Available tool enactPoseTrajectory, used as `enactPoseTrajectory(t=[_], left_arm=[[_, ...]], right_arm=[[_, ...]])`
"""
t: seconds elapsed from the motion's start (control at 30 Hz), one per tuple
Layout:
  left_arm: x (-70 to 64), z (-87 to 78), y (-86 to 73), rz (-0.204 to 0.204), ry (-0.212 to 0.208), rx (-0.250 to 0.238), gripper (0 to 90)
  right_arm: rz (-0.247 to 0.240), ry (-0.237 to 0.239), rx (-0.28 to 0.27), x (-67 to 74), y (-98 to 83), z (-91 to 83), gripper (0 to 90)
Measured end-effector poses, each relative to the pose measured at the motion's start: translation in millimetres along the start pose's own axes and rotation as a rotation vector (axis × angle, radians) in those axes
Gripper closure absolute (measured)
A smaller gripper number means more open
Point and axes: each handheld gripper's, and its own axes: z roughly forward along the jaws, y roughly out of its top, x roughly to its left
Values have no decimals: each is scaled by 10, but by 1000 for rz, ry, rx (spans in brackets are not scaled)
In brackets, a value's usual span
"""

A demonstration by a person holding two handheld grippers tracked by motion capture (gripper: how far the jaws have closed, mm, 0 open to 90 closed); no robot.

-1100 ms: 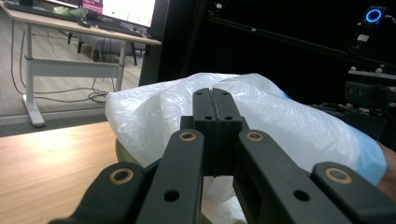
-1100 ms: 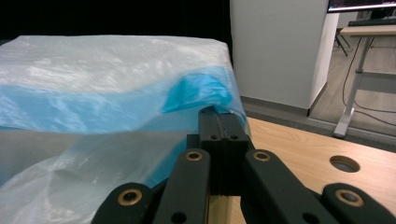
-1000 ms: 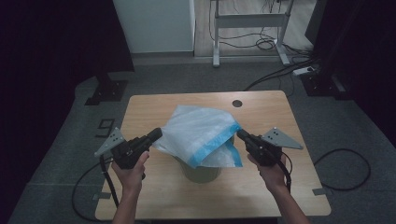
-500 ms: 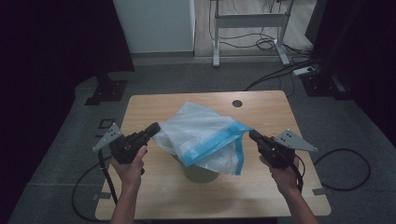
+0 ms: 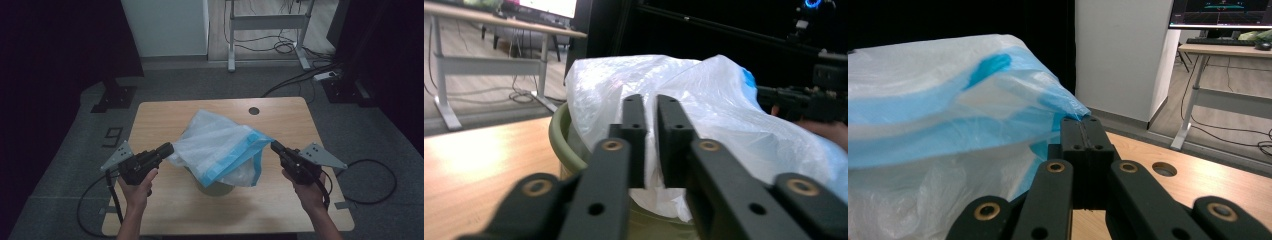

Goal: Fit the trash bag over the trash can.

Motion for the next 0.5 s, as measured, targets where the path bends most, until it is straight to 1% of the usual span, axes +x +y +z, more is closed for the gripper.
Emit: enactPoseTrajectory(t=[0.17,0.23,0.27,0.3,0.37,0.47,0.5], left_arm=[[-42,-14,121,10,13,-6,575],[-65,-10,166,18,15,-2,514],[-65,-10,166,18,15,-2,489],[-87,-7,194,24,17,2,489],[-127,-6,239,34,12,8,420],[-180,6,300,51,3,24,389],[-202,25,333,62,-2,39,386]], right_arm=[[-5,5,0,27,20,29,894],[-5,5,0,36,21,39,894],[-5,5,0,36,21,39,894],[-7,5,0,39,22,43,894],[-12,5,1,42,40,52,894],[-16,6,-3,46,76,54,894],[-18,7,-4,50,91,53,894]])
